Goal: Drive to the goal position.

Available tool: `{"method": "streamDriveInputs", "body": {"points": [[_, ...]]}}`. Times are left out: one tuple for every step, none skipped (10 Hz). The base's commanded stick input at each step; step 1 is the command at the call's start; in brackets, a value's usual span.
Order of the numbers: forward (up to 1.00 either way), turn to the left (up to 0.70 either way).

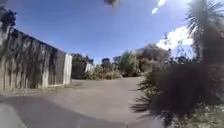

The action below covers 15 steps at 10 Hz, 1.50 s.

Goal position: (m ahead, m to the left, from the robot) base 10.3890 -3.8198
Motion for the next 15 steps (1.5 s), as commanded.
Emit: {"method": "streamDriveInputs", "body": {"points": [[1.00, 0.00], [1.00, 0.00], [1.00, 0.00], [1.00, 0.00], [1.00, 0.00], [1.00, 0.00], [1.00, 0.00], [1.00, 0.00], [1.00, 0.00], [1.00, 0.00], [1.00, 0.00], [1.00, 0.00], [1.00, 0.00], [1.00, 0.00], [1.00, 0.00]]}}
